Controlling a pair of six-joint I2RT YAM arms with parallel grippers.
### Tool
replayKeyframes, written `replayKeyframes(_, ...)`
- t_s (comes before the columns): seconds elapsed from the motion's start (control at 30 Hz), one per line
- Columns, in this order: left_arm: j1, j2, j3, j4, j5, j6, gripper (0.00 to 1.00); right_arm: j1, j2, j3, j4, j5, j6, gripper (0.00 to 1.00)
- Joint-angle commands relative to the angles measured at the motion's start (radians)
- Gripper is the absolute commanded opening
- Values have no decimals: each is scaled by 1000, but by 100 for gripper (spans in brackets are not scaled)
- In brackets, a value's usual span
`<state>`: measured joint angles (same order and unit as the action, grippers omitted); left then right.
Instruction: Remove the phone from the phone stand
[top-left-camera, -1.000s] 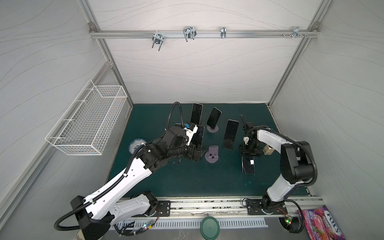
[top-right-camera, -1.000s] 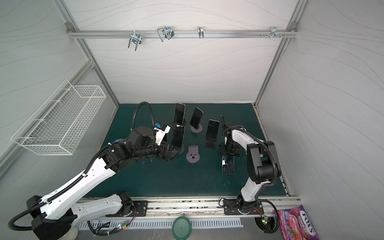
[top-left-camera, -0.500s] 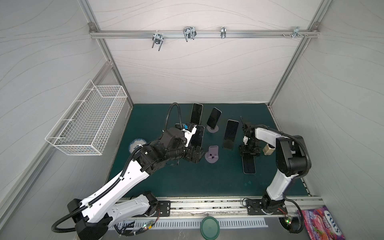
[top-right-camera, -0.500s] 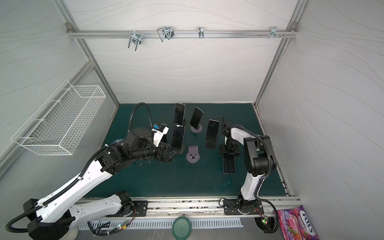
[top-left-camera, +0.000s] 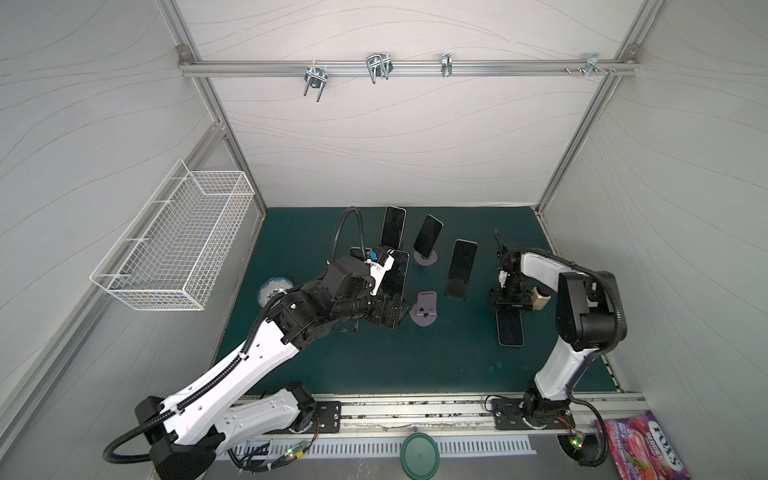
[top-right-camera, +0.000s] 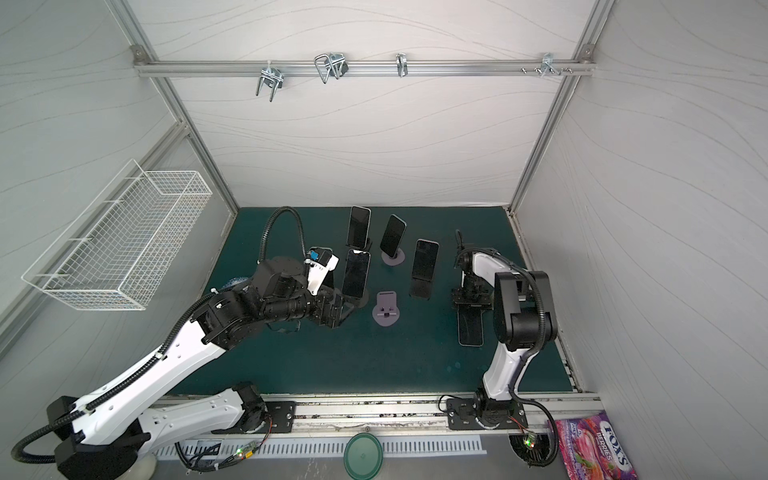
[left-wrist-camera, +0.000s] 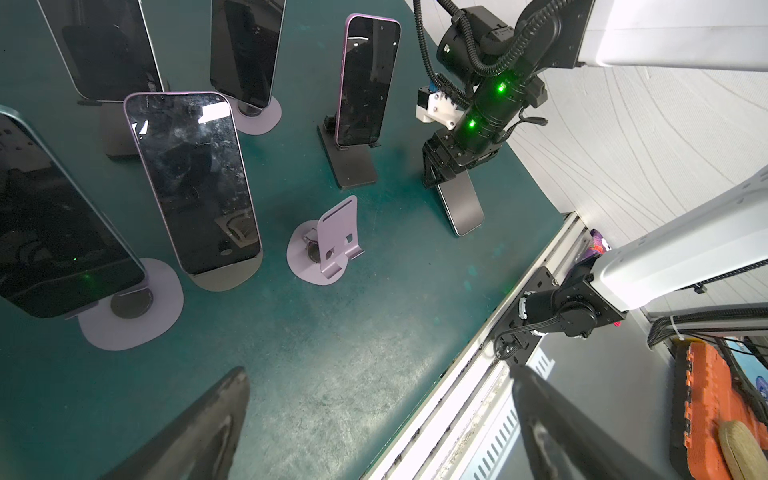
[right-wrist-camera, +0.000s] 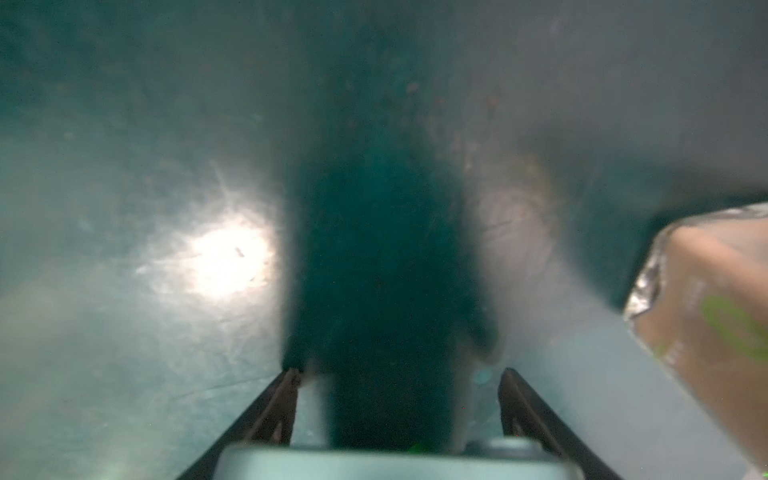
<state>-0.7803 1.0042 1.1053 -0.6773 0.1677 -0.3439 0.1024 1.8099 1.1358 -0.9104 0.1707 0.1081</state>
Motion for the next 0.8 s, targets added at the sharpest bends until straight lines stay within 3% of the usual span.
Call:
replayKeyframes(0.0,-6,-15,41,-8,-20,-5,99,-16,50,9,-21,123,-22,73)
replayKeyframes(0.27,-6,-27,28,-8,-27,-9,99,-12,67,20,-18,98,-20,84)
replayKeyframes(0.77,-8,-22,63,-25,-61,24,99,34,-43,16,-11,95,15,86)
